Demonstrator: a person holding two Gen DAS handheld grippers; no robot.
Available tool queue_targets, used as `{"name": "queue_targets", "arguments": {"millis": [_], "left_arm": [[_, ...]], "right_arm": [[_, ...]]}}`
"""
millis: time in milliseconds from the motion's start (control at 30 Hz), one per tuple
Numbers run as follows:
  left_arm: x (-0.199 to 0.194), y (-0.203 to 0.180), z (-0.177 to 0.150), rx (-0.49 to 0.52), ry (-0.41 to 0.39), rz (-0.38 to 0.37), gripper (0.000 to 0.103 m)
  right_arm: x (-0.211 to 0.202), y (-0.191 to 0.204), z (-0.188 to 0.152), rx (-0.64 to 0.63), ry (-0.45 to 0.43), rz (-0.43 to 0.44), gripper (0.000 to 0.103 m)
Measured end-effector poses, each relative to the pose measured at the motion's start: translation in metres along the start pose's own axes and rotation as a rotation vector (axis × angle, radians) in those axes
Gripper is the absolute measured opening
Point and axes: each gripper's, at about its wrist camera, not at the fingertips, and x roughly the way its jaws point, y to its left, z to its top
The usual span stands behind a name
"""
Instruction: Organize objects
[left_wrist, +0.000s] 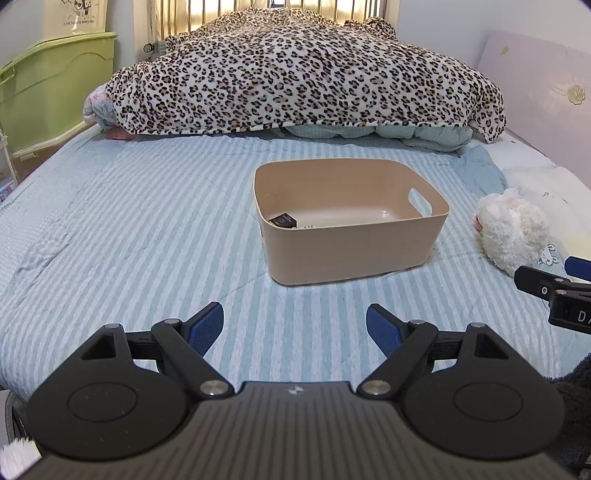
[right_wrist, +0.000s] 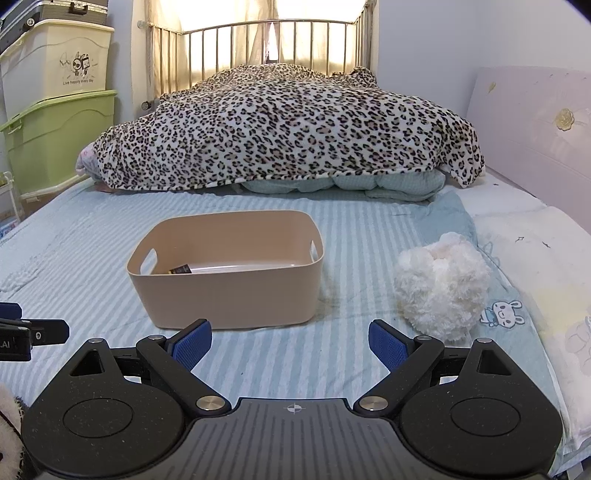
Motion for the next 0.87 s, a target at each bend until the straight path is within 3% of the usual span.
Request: {"name": "queue_targets", "arguments": {"millis": [867], "left_arm": [[0.0016, -0.004, -0.0078, 0.004, 0.016, 0.003, 0.086]], "right_arm": [[-0.0009, 0.0008, -0.0049, 0.006, 0.016, -0.003, 0.096]]}}
